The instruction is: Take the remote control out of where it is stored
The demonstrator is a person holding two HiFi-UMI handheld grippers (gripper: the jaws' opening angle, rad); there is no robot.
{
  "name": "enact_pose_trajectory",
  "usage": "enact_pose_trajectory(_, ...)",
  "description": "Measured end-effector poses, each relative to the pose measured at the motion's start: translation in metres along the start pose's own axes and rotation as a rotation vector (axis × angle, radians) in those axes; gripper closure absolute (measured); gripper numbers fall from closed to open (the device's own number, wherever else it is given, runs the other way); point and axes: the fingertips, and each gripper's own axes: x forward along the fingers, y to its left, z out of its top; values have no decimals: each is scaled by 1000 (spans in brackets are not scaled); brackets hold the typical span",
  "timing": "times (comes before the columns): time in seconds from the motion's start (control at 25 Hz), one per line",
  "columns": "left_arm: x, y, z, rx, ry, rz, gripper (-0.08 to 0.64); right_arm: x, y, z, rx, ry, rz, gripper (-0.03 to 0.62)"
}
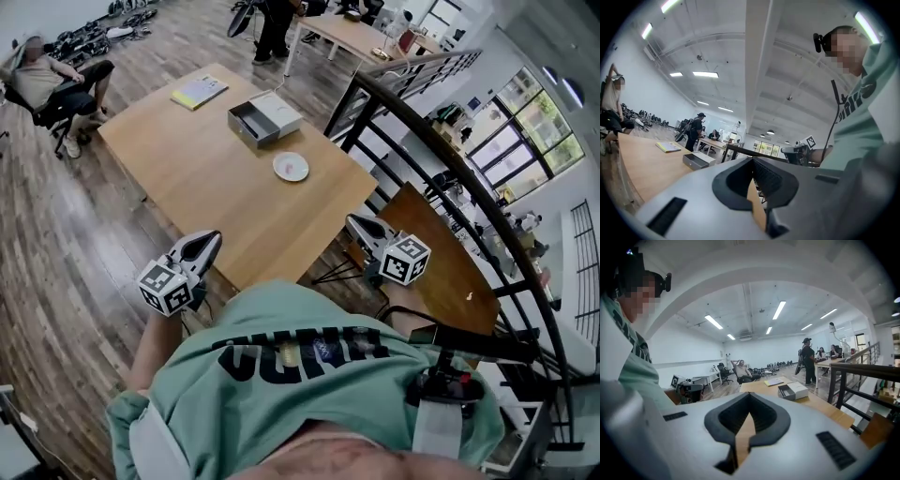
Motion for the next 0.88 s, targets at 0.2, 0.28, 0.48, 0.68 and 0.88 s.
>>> enact_pose_trajectory(0.2, -36, 36, -25, -51, -4, 146, 565, 58, -4, 7, -47, 56, 110, 588)
enact_pose_trajectory(0.28, -48, 42, -31, -70, -6, 211, 565, 78, -2, 5, -48, 70, 171, 588)
enact_pose_trajectory(0.48, -39, 50, -23, -51, -24, 344, 565, 132, -18, -8, -51, 105, 338, 588)
enact_pose_trajectory(0.68, -5, 56, -22, -96, -29, 510, 565, 182, -58, -21, -90, 113, 500, 588)
enact_pose_trajectory(0.88, 47, 57, -3, -152, -8, 584, 565, 213, -97, -28, -69, 94, 613, 588)
